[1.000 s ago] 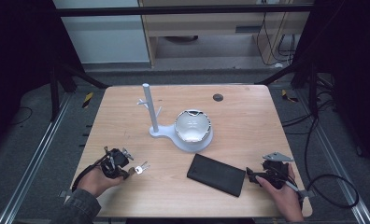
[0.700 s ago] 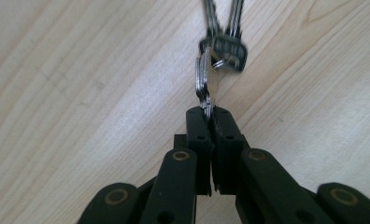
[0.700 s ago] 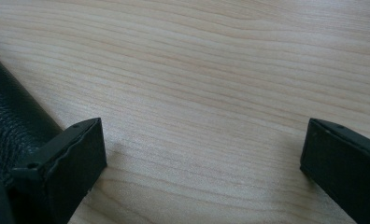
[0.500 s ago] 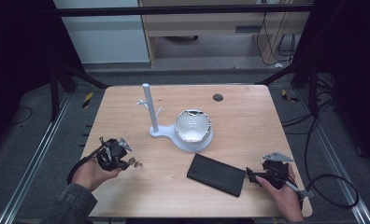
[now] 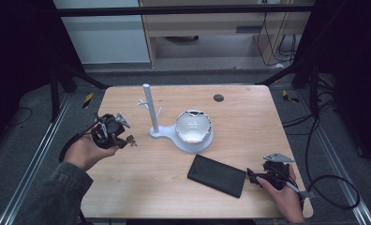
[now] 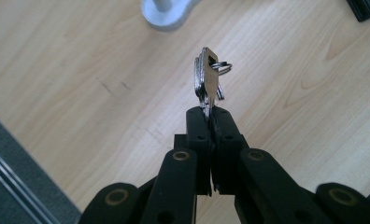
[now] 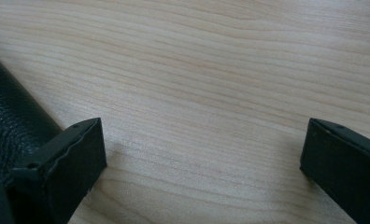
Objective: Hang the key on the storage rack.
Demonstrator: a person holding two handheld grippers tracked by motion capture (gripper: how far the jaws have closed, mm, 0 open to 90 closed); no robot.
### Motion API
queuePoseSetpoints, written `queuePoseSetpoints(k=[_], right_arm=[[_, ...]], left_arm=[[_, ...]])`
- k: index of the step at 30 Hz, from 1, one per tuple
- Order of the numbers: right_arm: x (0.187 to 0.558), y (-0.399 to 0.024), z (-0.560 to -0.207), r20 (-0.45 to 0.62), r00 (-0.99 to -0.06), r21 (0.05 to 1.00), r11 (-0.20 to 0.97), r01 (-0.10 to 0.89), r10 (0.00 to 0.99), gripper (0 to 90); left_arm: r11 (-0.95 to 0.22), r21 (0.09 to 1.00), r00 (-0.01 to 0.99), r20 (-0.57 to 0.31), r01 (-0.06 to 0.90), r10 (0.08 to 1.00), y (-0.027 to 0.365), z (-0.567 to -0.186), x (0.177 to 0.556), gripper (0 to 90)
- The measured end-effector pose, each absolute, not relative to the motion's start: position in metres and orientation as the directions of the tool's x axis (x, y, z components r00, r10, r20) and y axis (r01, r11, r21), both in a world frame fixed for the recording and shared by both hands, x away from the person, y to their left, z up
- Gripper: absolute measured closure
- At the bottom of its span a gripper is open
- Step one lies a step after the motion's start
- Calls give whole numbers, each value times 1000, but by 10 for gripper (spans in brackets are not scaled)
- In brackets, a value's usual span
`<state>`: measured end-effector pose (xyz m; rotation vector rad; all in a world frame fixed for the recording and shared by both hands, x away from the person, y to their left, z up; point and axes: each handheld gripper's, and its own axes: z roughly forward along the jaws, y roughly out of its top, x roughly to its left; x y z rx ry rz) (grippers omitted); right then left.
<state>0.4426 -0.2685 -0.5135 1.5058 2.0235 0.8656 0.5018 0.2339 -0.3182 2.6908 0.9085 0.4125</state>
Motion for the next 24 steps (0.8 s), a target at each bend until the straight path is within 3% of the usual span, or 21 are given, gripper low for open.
queuePoseSetpoints(k=[9, 24], right_arm=[[443, -269, -514, -3, -287, 723, 201, 661, 958, 4], [443, -268, -514, -2, -287, 724, 200, 660, 958, 4]], left_arm=[[-770, 327, 740, 239, 548, 629, 223, -276, 529, 874], [-758, 327, 726, 239, 565, 644, 218, -266, 552, 875]])
